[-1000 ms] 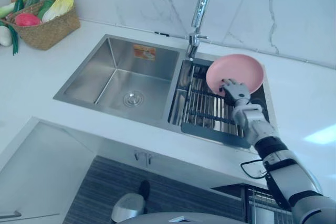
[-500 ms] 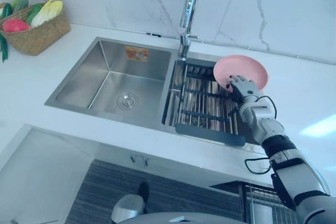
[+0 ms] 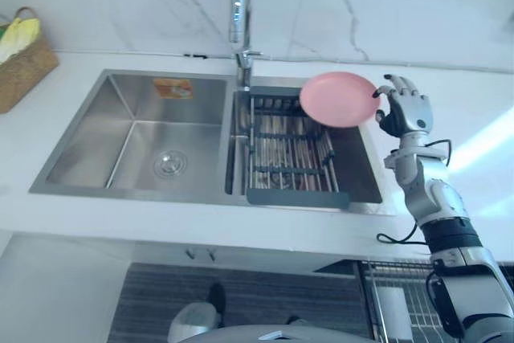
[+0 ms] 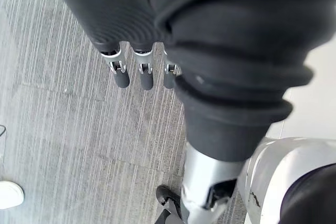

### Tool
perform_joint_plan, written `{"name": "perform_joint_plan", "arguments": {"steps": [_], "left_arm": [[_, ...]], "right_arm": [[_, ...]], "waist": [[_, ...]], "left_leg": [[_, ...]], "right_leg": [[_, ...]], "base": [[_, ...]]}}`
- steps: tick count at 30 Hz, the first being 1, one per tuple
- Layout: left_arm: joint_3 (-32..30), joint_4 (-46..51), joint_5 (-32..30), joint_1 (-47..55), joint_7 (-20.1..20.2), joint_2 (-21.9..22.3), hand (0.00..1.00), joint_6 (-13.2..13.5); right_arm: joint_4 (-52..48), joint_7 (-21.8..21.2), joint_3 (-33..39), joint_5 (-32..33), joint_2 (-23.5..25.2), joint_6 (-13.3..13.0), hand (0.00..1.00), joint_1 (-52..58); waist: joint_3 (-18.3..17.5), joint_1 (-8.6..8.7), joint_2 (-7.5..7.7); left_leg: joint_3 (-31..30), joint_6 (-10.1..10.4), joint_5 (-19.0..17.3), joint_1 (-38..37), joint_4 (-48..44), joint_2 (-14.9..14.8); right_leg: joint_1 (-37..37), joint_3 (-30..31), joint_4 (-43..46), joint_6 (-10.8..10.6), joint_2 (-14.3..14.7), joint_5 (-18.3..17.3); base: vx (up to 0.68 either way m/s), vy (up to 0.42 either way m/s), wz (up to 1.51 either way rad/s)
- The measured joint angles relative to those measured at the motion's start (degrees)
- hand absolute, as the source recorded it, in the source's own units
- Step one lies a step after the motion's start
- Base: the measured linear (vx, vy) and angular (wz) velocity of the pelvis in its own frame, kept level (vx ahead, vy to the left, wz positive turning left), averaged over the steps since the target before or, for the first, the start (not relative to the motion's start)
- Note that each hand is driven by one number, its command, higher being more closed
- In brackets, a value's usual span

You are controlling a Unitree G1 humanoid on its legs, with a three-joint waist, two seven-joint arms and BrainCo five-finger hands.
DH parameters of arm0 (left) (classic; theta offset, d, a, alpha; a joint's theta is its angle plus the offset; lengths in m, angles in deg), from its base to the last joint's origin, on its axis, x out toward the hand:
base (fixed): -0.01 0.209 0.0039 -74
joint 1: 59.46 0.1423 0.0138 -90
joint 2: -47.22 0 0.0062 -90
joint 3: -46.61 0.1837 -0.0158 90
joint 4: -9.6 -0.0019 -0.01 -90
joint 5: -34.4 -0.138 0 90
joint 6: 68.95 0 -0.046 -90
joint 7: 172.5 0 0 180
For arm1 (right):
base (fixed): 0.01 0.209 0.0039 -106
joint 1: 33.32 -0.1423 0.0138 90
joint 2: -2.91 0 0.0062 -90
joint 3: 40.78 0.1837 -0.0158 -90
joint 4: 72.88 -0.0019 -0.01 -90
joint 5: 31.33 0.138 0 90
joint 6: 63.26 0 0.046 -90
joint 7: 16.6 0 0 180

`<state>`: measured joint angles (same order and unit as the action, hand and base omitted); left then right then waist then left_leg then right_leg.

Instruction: Walk over to the sink, pick up the cup, carry it to the dishwasher, place the cup inside the dishwasher, then close the dishwasher door

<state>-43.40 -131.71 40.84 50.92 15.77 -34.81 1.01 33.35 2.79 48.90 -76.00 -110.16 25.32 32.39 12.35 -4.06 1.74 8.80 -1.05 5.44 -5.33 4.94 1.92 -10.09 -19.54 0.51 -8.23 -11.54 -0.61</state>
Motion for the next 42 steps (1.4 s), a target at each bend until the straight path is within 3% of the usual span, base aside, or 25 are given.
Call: {"name": "perform_joint_plan", "arguments": {"steps": [9,10,19,27,35,42], "left_arm": [[1.08,-1.69,-0.59,0.69,-0.36,-0.01,0.00,-0.02],[1.30,-1.76,-0.55,0.76,-0.40,0.09,0.00,-0.05],[2.38,-2.29,-0.25,0.94,-0.52,-0.36,0.00,-0.19],[2.20,-2.31,0.37,0.67,-0.56,-0.48,0.00,-0.70],[2.23,-2.25,2.74,0.52,-0.62,-0.42,0.00,-0.80],[2.23,-2.16,4.69,0.29,-0.63,-0.39,0.00,-1.36]], "right_arm": [[-5.90,0.07,7.58,2.87,-1.13,-1.98,1.00,7.87],[-7.75,-0.12,7.99,3.92,-1.13,-2.18,0.00,8.80],[-16.25,-6.97,8.46,10.64,0.84,-2.51,0.00,12.70],[-17.39,-15.09,8.06,10.70,5.02,-2.24,0.00,12.75],[-7.58,-17.82,2.25,8.08,5.46,-2.07,0.00,9.72],[2.98,-17.76,-1.96,-0.01,5.46,-2.31,0.00,6.21]], "waist": [[-2.26,1.87,0.93],[-2.33,2.13,0.86],[-4.04,1.96,1.20],[-4.41,0.94,1.43],[-4.53,-0.66,1.57],[-4.49,-1.93,1.50]], "left_leg": [[3.90,0.66,-0.94,-1.29,0.01,-1.00],[4.03,0.61,-1.07,-1.35,0.01,-1.02],[4.56,0.53,-1.10,-1.04,0.01,-0.88],[2.28,0.23,-0.91,-0.09,0.01,-0.43],[-0.24,-0.30,-0.20,0.16,0.02,-0.04],[-2.75,-0.02,0.28,1.26,0.03,0.53]], "right_leg": [[1.42,3.86,-0.07,0.71,0.67,0.30],[1.69,4.30,-0.10,0.74,0.67,0.32],[2.22,4.72,-0.07,0.90,0.49,0.47],[1.88,2.80,0.10,0.64,0.31,0.22],[0.31,-0.34,0.02,0.70,0.13,-0.30],[-0.21,-3.15,0.00,0.60,-0.19,-0.62]], "base": [[-0.01,0.007,-0.26],[-0.04,0.024,-0.14],[-0.01,0.013,-0.02],[0.04,0.006,0.14],[0.02,-0.005,0.20],[-0.01,0.006,0.19]]}}
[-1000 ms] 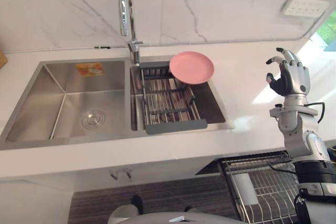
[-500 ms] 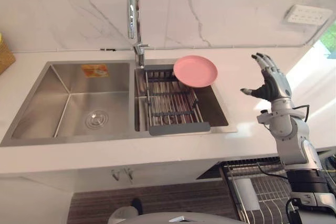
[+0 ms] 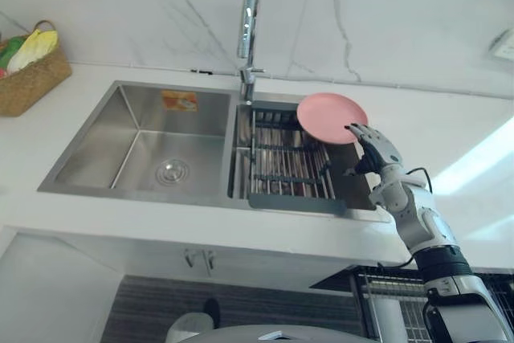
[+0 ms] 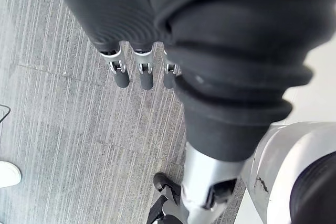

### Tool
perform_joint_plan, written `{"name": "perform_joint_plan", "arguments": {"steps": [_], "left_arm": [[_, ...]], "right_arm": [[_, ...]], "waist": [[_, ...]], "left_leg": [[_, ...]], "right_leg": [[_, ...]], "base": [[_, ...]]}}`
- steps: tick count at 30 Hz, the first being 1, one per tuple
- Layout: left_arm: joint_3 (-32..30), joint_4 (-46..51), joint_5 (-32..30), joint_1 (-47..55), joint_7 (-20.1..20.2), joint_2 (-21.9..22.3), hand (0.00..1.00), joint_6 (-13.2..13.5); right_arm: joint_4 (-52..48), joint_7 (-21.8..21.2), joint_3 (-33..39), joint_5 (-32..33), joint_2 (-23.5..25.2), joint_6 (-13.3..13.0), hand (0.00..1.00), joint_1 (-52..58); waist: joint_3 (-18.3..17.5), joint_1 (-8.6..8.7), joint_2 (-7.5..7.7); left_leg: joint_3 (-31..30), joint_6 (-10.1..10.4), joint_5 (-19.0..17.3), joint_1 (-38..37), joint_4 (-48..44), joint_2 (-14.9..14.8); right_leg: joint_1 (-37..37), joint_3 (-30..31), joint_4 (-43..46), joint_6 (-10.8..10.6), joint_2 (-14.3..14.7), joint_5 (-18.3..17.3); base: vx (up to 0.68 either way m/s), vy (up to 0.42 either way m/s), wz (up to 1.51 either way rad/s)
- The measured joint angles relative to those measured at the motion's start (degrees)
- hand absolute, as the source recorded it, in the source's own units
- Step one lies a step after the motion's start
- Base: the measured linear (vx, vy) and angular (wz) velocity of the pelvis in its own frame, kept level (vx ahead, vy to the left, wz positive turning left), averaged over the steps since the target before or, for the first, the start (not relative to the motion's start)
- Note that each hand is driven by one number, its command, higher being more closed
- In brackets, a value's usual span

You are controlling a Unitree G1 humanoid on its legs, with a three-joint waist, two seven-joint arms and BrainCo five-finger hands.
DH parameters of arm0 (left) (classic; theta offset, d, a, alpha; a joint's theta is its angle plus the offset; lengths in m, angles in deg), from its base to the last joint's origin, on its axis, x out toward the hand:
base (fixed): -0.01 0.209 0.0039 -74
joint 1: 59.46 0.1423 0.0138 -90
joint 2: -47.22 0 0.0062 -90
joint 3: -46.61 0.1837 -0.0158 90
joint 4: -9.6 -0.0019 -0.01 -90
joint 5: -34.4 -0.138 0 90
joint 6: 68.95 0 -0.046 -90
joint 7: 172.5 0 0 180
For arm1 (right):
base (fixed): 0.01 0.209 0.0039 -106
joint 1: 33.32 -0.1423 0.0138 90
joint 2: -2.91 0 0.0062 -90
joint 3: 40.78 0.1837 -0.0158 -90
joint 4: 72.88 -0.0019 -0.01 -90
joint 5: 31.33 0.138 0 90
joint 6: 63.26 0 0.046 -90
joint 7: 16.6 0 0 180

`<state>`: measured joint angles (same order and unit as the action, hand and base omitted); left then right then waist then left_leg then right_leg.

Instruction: Walk over to the sink, pick up the cup, carry it to the dishwasher, place the cup inside the dishwasher, then close the dishwasher door

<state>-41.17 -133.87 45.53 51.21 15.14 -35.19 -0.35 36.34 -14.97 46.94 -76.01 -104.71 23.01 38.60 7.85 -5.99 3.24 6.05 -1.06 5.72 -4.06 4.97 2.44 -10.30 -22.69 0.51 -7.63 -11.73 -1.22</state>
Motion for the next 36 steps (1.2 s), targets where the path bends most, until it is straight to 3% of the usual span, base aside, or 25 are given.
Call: {"name": "perform_joint_plan", "arguments": {"steps": [11,19,27,28,36], "left_arm": [[0.04,1.18,0.04,0.10,0.08,0.39,0.00,-0.75],[0.16,1.75,0.05,-0.10,0.14,0.62,0.00,-0.73],[0.23,2.34,0.04,-0.11,0.23,0.69,0.00,-0.66],[0.23,2.35,0.03,-0.13,0.23,0.68,0.00,-0.57],[0.39,2.24,0.02,-0.20,0.23,0.67,0.00,0.32]], "right_arm": [[10.30,5.60,-4.61,-7.49,-0.49,0.72,0.00,-7.63],[18.65,10.84,-6.83,-7.76,-1.77,1.44,0.00,-11.96],[22.56,12.97,-8.94,-9.65,-2.88,1.39,0.00,-15.63],[22.58,13.56,-8.94,-9.65,-2.88,1.40,1.00,-16.10],[25.93,13.93,-10.72,-9.15,-2.90,1.86,1.00,-16.90]], "waist": [[0.96,-0.50,-0.71],[1.73,-1.44,-1.04],[3.19,-1.96,-1.58],[3.41,-1.94,-1.66],[4.01,-2.48,-1.94]], "left_leg": [[-3.02,0.18,0.36,0.08,0.00,0.44],[-4.45,-0.27,0.80,0.08,-0.01,0.61],[-4.73,-0.16,1.08,-0.05,-0.01,0.65],[-4.73,-0.20,1.12,-0.07,-0.01,0.66],[-5.96,-0.22,1.16,0.01,0.00,0.82]], "right_leg": [[-1.68,-2.93,-0.12,-0.33,-0.05,-0.63],[-2.09,-3.91,0.02,-0.43,-0.02,-0.95],[-2.68,-4.83,0.05,-0.40,0.00,-1.03],[-2.71,-4.84,0.06,-0.40,0.00,-1.02],[-2.94,-5.29,0.02,-0.40,0.00,-1.06]], "base": [[0.01,-0.007,0.14],[0.03,-0.018,0.06],[0.00,-0.008,0.05],[0.00,0.000,0.00],[0.00,-0.009,0.03]]}}
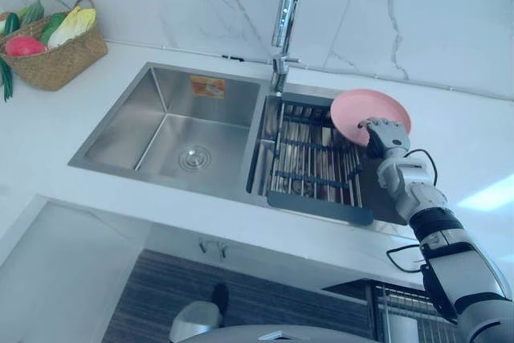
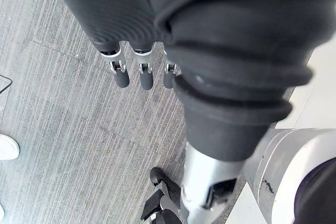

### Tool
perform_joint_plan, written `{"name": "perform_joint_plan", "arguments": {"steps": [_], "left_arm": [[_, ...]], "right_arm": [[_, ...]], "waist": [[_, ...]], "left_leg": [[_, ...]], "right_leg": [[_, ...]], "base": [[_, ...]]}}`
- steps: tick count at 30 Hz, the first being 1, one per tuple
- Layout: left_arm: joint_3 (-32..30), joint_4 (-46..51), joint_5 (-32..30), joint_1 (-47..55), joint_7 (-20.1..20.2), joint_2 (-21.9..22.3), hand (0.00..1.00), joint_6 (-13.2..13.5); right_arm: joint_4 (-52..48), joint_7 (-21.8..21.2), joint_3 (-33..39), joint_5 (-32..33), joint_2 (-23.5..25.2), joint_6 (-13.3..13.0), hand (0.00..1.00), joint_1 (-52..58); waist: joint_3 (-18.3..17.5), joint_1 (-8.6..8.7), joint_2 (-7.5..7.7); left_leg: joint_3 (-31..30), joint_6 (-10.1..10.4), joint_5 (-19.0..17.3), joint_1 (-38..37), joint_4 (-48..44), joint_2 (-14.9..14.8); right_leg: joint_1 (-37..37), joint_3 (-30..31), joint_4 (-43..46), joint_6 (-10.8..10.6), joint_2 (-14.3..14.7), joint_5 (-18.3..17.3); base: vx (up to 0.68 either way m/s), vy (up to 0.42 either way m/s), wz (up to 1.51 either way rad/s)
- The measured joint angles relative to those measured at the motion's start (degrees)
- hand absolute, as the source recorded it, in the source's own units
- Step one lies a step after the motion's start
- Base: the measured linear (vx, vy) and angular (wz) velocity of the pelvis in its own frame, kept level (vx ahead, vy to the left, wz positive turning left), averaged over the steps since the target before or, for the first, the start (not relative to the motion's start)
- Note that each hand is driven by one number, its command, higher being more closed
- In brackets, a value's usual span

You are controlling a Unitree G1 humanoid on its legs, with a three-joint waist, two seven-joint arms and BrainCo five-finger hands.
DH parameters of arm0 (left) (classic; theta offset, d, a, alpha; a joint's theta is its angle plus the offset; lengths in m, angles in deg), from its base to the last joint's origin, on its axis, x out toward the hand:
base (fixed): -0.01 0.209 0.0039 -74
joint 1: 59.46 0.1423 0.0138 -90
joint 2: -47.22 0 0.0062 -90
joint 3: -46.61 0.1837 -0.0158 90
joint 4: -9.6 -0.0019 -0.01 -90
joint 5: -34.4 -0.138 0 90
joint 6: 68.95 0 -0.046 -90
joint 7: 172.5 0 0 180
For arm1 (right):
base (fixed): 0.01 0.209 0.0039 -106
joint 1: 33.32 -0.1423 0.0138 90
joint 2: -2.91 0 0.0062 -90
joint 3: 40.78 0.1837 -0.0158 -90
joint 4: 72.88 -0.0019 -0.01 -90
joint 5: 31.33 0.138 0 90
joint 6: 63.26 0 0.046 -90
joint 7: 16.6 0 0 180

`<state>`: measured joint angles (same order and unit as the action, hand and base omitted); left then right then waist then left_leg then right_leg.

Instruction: Walk over to the sink, pick up the cup, carry it to the dishwasher, place the cup inside the dishwasher, then close the dishwasher door

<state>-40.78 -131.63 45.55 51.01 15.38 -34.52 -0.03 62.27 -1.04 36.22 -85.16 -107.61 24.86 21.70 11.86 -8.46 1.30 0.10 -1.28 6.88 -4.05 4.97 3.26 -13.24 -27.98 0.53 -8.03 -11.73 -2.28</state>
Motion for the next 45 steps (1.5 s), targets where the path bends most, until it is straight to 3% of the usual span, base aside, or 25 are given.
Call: {"name": "perform_joint_plan", "arguments": {"steps": [3,13,21,35,38,45], "left_arm": [[0.00,-0.01,0.00,0.01,0.01,-0.01,0.00,0.52],[0.03,-0.01,-0.25,0.00,0.08,0.01,0.00,1.19],[0.08,0.05,-0.82,0.03,0.47,0.01,0.00,2.22],[0.26,0.71,-1.33,0.01,0.53,0.03,0.00,2.76],[0.34,0.61,-1.66,0.16,0.53,0.03,0.00,2.70],[0.35,0.73,-3.07,0.15,0.67,0.00,0.00,2.44]], "right_arm": [[0.90,1.28,0.07,0.04,0.00,1.01,1.00,-0.44],[1.58,2.84,0.02,0.00,0.00,0.74,1.00,-0.46],[1.60,7.09,0.09,0.76,-0.10,0.24,1.00,-0.89],[0.00,10.11,0.23,4.42,-3.78,-2.91,1.00,-3.93],[-3.29,10.16,0.37,4.50,-4.52,-2.82,1.00,-3.83],[-14.70,9.84,6.85,5.25,-4.99,-1.22,1.00,-0.33]], "waist": [[0.16,-0.25,-0.14],[0.90,-0.35,-0.32],[0.89,0.07,-0.32],[0.86,1.05,-0.39],[0.85,2.22,-0.41],[0.82,2.71,-0.33]], "left_leg": [[-0.15,0.06,0.00,0.04,0.00,0.06],[-0.16,0.07,0.21,-0.04,0.00,0.09],[-0.01,0.08,0.22,-0.16,0.00,0.03],[3.10,0.80,-0.61,-1.02,-0.01,-0.79],[3.72,0.80,-0.72,-1.13,-0.01,-0.89],[7.75,1.03,-1.72,-2.62,-0.02,-1.89]], "right_leg": [[-0.35,-0.59,-0.08,0.01,-0.01,-0.07],[-0.62,-0.92,-0.07,0.03,0.00,-0.22],[-0.59,-0.77,-0.06,0.05,0.02,-0.22],[0.39,2.52,-0.07,0.20,0.29,-0.09],[0.58,3.17,-0.16,0.01,0.34,0.08],[1.37,7.21,-0.30,0.15,0.83,0.88]], "base": [[0.00,-0.011,0.10],[0.00,-0.002,0.02],[0.00,0.000,0.00],[0.01,-0.008,-0.12],[0.02,-0.015,-0.11],[0.02,-0.003,-0.31]]}}
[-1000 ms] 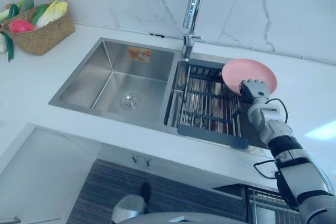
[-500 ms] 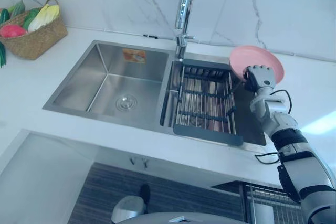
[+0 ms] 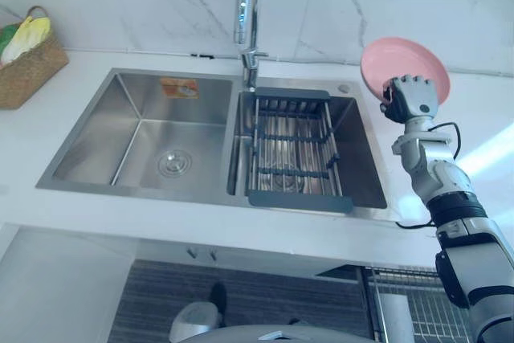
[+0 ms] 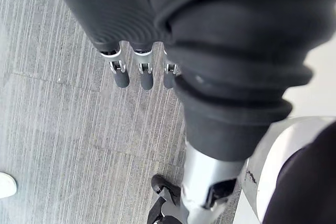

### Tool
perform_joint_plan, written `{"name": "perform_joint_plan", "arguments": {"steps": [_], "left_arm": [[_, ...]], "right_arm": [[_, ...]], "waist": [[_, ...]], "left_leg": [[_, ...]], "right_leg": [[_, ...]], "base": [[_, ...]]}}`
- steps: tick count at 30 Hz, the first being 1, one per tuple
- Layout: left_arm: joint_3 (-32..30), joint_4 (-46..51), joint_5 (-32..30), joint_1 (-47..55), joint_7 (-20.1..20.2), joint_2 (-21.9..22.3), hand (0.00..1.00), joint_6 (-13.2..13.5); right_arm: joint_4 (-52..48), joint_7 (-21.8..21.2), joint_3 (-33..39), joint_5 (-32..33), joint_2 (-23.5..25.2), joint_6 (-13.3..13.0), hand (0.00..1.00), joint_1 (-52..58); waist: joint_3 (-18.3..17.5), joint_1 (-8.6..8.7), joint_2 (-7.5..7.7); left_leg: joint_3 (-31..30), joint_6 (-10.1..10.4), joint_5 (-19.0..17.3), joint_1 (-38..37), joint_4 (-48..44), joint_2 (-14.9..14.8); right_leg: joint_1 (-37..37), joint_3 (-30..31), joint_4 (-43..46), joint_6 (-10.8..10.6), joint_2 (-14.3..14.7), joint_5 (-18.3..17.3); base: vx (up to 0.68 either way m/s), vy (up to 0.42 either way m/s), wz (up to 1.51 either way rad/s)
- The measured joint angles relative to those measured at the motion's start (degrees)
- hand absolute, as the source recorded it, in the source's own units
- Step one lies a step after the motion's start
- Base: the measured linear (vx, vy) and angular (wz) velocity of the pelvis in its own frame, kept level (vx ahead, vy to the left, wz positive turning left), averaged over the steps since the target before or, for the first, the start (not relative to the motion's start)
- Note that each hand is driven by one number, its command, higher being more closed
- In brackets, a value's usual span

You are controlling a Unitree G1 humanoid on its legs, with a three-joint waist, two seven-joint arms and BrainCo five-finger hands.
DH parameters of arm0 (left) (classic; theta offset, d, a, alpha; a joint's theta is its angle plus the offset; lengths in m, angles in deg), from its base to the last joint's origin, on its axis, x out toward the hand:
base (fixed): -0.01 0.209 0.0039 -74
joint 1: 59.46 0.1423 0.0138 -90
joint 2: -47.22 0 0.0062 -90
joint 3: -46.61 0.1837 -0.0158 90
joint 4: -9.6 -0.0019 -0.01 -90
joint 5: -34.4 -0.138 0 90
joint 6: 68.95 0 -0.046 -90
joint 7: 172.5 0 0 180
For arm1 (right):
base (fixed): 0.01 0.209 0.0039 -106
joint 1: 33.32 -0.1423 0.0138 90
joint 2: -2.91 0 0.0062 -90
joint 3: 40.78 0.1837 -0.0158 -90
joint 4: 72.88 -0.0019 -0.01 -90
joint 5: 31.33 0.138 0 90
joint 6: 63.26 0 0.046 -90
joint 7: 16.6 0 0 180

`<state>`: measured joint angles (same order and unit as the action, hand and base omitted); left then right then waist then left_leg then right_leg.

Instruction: Walk over to the sink, pick up the cup, carry it to the dishwasher, place the cup inside the dishwasher, then close the dishwasher door

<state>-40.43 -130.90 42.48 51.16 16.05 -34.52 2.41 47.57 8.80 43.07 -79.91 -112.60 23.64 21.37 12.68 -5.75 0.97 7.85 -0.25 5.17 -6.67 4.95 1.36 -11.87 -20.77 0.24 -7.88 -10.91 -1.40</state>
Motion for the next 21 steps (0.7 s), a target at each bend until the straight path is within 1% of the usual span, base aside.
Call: {"name": "perform_joint_plan", "arguments": {"steps": [2,4,5,6,7,9,11,12,13,14,15,16,17,18,19,20,21], "left_arm": [[0.03,-0.01,-1.28,0.16,0.48,0.11,0.00,-0.33],[0.02,-0.08,-2.02,0.42,0.48,0.18,0.00,-0.33],[0.04,-0.32,-2.72,0.50,0.47,0.24,0.00,-0.38],[0.03,-0.55,-2.77,0.55,0.46,0.27,0.00,-0.38],[0.03,-0.84,-2.79,0.67,0.45,0.29,0.00,-0.41],[-0.05,-1.57,-3.56,1.06,0.48,0.26,0.00,-0.43],[-0.07,-2.57,-4.00,1.07,0.51,0.11,0.00,-0.57],[-0.38,-3.17,-4.05,1.12,0.60,-0.20,0.00,-1.05],[-0.57,-3.50,-4.45,1.37,0.60,-0.33,0.00,-1.22],[-0.71,-4.09,-4.43,1.34,0.63,-0.56,0.00,-1.35],[-0.71,-4.39,-4.39,0.73,0.60,-0.91,0.00,-1.61],[-0.71,-4.52,-4.35,0.72,0.58,-1.05,0.00,-1.70],[-0.68,-5.02,-4.32,0.46,0.56,-1.31,0.00,-1.89],[-0.68,-5.31,-4.26,0.24,0.56,-1.47,0.00,-2.19],[-0.62,-5.37,-4.23,-0.01,0.58,-1.76,0.00,-3.02],[-0.60,-5.56,-4.24,-0.15,0.58,-1.79,0.00,-3.40],[-0.56,-5.94,-4.19,-0.40,0.64,-1.48,0.00,-3.76]], "right_arm": [[-7.03,-1.18,3.07,2.18,-0.11,1.42,1.00,4.33],[-11.68,-1.69,5.68,3.55,-0.18,2.93,1.00,8.18],[-15.17,-2.38,8.50,4.42,-0.18,4.11,1.00,11.88],[-16.92,-2.79,10.12,4.73,-0.18,4.76,1.00,13.87],[-20.02,-3.60,13.54,5.82,-0.18,5.74,1.00,17.75],[-23.37,-5.07,19.11,7.51,-0.26,7.03,1.00,23.53],[-24.19,-5.65,21.23,8.13,-0.27,7.32,1.00,25.88],[-25.62,-6.22,23.51,8.74,-0.29,7.12,1.00,28.71],[-26.04,-6.48,24.35,9.05,-0.29,7.05,1.00,30.05],[-26.60,-6.63,25.05,9.80,-0.29,7.06,1.00,31.21],[-27.70,-6.58,25.76,10.64,-0.28,6.69,1.00,32.59],[-27.86,-6.58,25.85,11.09,-0.27,6.60,1.00,33.10],[-27.86,-6.58,26.06,11.54,-0.24,6.66,1.00,33.89],[-27.86,-6.57,26.32,12.25,-0.18,6.72,1.00,34.55],[-27.85,-6.54,27.17,12.71,0.61,7.22,1.00,36.02],[-27.77,-6.51,27.28,12.93,0.95,7.49,1.00,36.74],[-27.64,-6.45,27.31,13.47,2.30,8.23,1.00,37.61]], "waist": [[-0.10,1.14,0.12],[-0.19,2.18,0.29],[-0.24,3.05,0.43],[-0.31,3.44,0.49],[-0.43,4.15,0.66],[-0.77,5.83,1.43],[-1.41,6.57,2.34],[-2.12,7.16,2.64],[-2.94,7.58,3.16],[-3.50,7.82,3.36],[-3.78,7.97,3.63],[-3.89,8.14,3.66],[-3.98,8.38,3.72],[-4.05,8.44,3.73],[-4.28,8.66,3.62],[-4.47,8.68,3.35],[-5.37,8.81,2.12]], "left_leg": [[2.04,0.08,-0.44,-0.66,0.00,-0.46],[4.06,0.02,-0.64,-0.51,-0.01,-0.83],[5.46,-0.02,-0.82,-0.54,-0.02,-0.97],[6.33,-0.07,-0.94,-0.57,-0.03,-1.03],[7.97,-0.09,-1.19,-0.67,-0.04,-1.13],[11.24,0.00,-1.82,-1.41,-0.05,-1.18],[13.15,0.01,-2.20,-1.68,-0.07,-1.30],[16.03,0.21,-2.76,-2.60,-0.35,-1.52],[17.75,0.69,-3.23,-2.66,-0.36,-1.67],[19.42,0.97,-3.64,-2.90,-0.37,-1.76],[22.59,1.66,-4.18,-3.63,-0.25,-2.16],[23.36,1.84,-4.35,-3.80,-0.05,-2.29],[24.06,2.27,-4.63,-3.89,-0.02,-2.44],[24.36,2.35,-4.73,-3.80,-0.02,-2.53],[25.36,2.20,-4.96,-3.16,-0.01,-3.16],[25.11,1.99,-5.09,-2.75,0.00,-3.66],[25.19,1.33,-4.90,-1.82,0.00,-4.69]], "right_leg": [[0.61,1.92,0.02,0.16,0.26,0.25],[2.00,4.12,0.03,0.21,0.51,0.77],[2.73,5.59,-0.08,0.22,0.62,1.21],[3.18,6.35,-0.08,0.21,0.66,1.43],[4.10,8.03,-0.09,0.22,0.73,1.89],[5.36,11.55,-0.55,0.13,0.99,2.96],[6.27,13.58,-0.66,0.19,1.22,3.50],[7.18,15.68,-0.82,0.18,1.50,4.13],[8.24,15.99,-0.92,0.48,1.50,4.47],[9.05,15.56,-0.95,1.16,1.32,4.61],[10.02,13.40,-0.71,2.65,0.79,4.89],[10.34,12.16,-0.67,3.72,0.61,4.97],[10.79,10.33,-0.53,5.30,0.28,4.88],[11.22,9.08,-0.36,6.27,0.10,4.72],[12.39,5.71,0.28,8.59,-0.23,3.27],[13.09,3.82,1.02,9.90,-0.62,1.69],[14.91,0.52,5.23,11.23,-1.48,-0.13]], "base": [[0.00,0.002,-0.47],[0.00,0.019,-0.58],[0.00,0.040,-0.64],[0.00,0.052,-0.69],[0.00,0.049,-0.65],[-0.01,0.056,-0.88],[-0.02,0.044,-0.84],[-0.02,0.046,-1.04],[-0.03,0.049,-1.16],[-0.05,0.043,-1.25],[-0.05,0.028,-1.13],[-0.06,0.020,-1.12],[-0.05,0.011,-0.68],[-0.08,0.015,-0.87],[-0.06,0.007,-0.70],[-0.04,-0.008,-0.73],[0.01,-0.029,-0.31]]}}
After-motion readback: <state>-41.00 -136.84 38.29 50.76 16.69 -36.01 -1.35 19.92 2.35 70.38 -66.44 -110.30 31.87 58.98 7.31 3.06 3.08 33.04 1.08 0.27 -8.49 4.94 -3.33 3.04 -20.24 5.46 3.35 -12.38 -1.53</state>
